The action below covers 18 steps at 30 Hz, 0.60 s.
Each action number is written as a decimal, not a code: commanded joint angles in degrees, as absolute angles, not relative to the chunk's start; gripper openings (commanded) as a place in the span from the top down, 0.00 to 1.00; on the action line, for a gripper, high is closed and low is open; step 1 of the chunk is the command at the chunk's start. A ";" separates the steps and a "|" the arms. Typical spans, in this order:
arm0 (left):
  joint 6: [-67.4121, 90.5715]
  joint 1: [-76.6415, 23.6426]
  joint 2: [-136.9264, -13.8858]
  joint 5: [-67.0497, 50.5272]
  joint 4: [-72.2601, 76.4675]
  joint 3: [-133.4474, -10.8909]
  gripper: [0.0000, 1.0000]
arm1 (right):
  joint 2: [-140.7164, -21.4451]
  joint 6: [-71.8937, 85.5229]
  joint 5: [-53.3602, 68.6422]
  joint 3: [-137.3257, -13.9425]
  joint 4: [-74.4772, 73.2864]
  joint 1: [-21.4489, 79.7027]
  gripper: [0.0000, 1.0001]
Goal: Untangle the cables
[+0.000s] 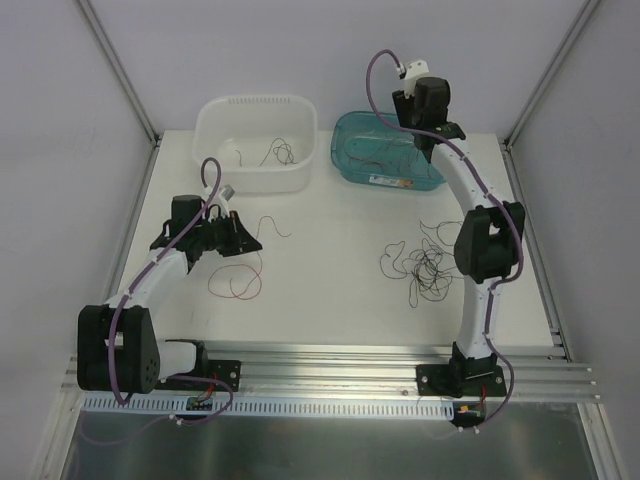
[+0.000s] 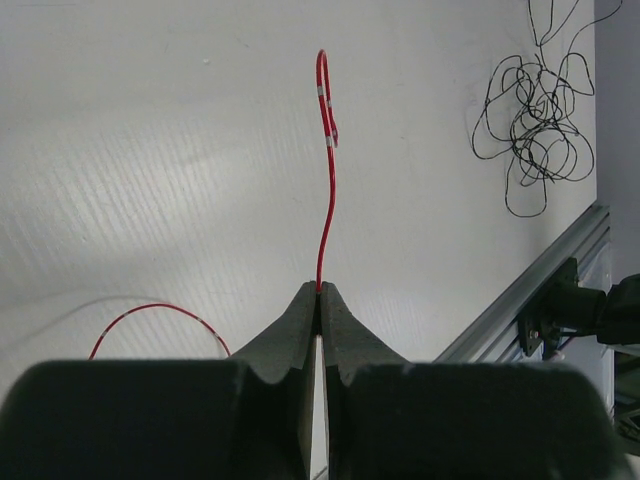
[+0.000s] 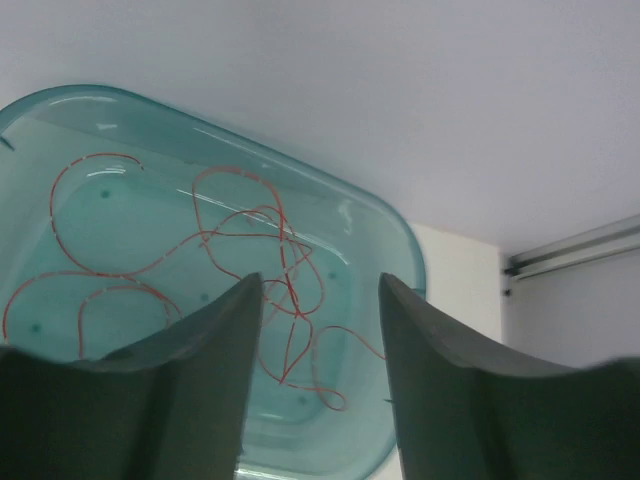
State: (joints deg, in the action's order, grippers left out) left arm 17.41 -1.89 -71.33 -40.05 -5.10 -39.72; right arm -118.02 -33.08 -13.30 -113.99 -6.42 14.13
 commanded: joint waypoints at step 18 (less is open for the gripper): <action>15.29 -4.74 -68.03 -44.82 -4.39 -42.71 1.00 | -85.38 -8.73 8.67 -80.29 -13.01 20.82 0.06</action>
State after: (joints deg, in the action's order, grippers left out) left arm 16.97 -3.55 -70.83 -42.11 -5.17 -40.49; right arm -93.67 -16.75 -2.55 -86.72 -12.23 18.57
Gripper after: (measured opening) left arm 0.008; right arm 0.939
